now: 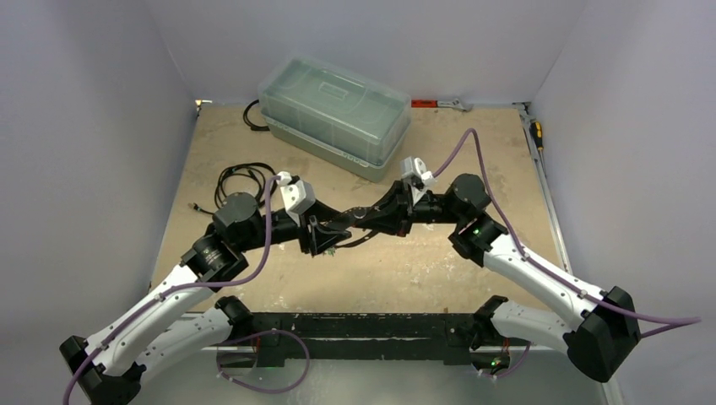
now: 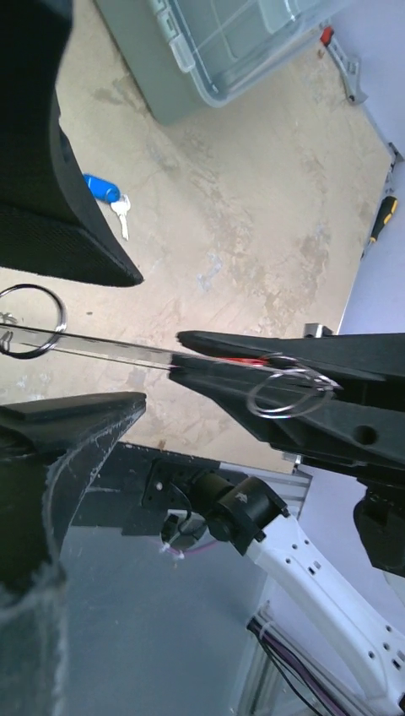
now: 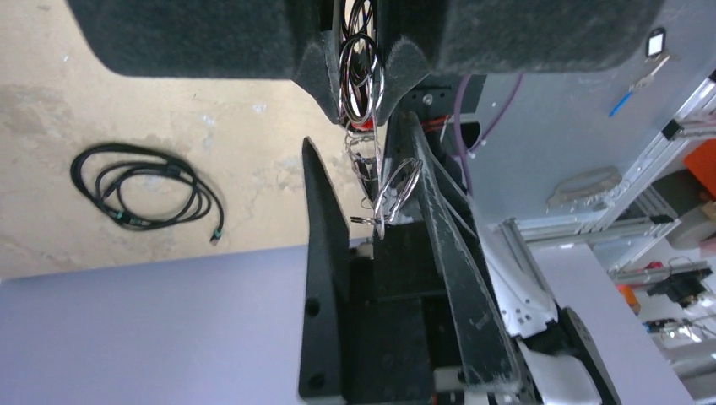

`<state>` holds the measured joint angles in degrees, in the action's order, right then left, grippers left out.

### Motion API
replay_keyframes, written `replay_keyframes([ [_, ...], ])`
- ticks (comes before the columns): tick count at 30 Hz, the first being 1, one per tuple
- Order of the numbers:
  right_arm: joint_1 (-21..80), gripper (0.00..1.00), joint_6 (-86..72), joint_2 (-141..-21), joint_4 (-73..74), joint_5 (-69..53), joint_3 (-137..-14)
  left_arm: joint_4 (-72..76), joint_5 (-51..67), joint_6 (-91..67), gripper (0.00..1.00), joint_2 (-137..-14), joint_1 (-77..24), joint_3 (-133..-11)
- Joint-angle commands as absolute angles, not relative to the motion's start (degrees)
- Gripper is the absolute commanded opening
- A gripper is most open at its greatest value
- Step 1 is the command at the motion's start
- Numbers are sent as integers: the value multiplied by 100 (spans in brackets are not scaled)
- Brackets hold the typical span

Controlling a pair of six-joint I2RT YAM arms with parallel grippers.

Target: Put the keys on the keyring

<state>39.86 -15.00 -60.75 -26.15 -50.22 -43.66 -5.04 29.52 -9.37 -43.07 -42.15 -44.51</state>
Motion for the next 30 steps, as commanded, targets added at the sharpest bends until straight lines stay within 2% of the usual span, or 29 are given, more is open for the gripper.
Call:
replay_keyframes([
  [1, 3842, 0, -2147, -5946, -3796, -5440, -4367, -452, 3111, -719, 39, -4438, -4218, -4535],
  [3, 3820, 0, -2197, -5990, -3850, -5478, -4377, -554, 3356, -617, 24, -4600, -4218, -4620],
  [5, 3799, 0, -2358, -6024, -4023, -5551, -4345, -671, 3475, -521, 2, -4745, -4216, -4717],
  [6, 3778, 0, -2492, -6047, -4180, -5596, -4316, -722, 3511, -493, 0, -4802, -4218, -4750],
  [11, 3759, 0, -3036, -6262, -4853, -5765, -4239, -884, 3589, -340, 0, -4800, -4208, -4841],
  [12, 3759, 3, -3051, -6266, -4817, -5710, -4225, -959, 3515, -267, 0, -4773, -4198, -4873],
  [16, 3728, 47, -2419, -6098, -3668, -5056, -4328, -1237, 2737, -36, 0, -4624, -4186, -4910],
  [19, 3709, 64, -1777, -5792, -2633, -3887, -4411, -1205, 2082, -26, 0, -4433, -4190, -4787],
  [25, 3699, 70, -1609, -5485, -1652, -946, -4064, -1115, 1463, -38, 0, -4126, -4185, -4521],
  [30, 3700, 67, -2074, -5746, -1375, -70, -3785, -1168, 1248, -103, 0, -4193, -4188, -4465],
])
